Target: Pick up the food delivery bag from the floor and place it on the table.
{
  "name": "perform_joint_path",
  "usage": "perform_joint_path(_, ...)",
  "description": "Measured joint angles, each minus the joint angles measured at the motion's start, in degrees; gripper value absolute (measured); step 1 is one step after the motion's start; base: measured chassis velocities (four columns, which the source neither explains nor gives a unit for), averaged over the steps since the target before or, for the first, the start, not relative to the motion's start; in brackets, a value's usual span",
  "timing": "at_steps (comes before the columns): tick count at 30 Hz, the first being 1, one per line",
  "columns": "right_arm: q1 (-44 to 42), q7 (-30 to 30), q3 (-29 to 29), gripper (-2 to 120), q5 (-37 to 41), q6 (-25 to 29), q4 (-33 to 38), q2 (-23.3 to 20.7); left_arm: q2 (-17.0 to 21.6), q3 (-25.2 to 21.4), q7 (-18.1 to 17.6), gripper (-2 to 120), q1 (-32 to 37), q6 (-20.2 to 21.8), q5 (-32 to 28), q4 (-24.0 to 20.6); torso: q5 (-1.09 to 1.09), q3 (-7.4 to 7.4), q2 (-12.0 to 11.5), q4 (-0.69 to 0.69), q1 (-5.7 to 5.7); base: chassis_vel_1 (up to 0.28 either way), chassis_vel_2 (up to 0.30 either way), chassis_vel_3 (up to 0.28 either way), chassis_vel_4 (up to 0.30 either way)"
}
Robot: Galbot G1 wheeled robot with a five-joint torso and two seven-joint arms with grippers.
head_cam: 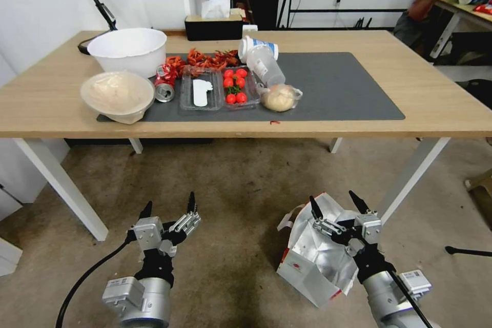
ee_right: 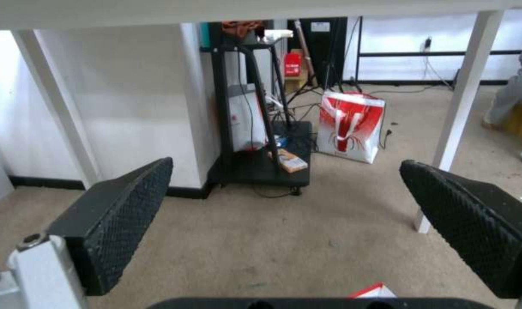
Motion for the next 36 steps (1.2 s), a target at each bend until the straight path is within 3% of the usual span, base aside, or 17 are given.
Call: perform_joint_path(36,-0.36,-0.28,0.25,100,-0.16,0.39,0.07,0.11,0.25,0.01,0.22,100,-0.34,-0.22,-0.22,0.02,0.00,-5.55,-8.41,0.00,-2.86,0.000,0.000,0.000,0.000)
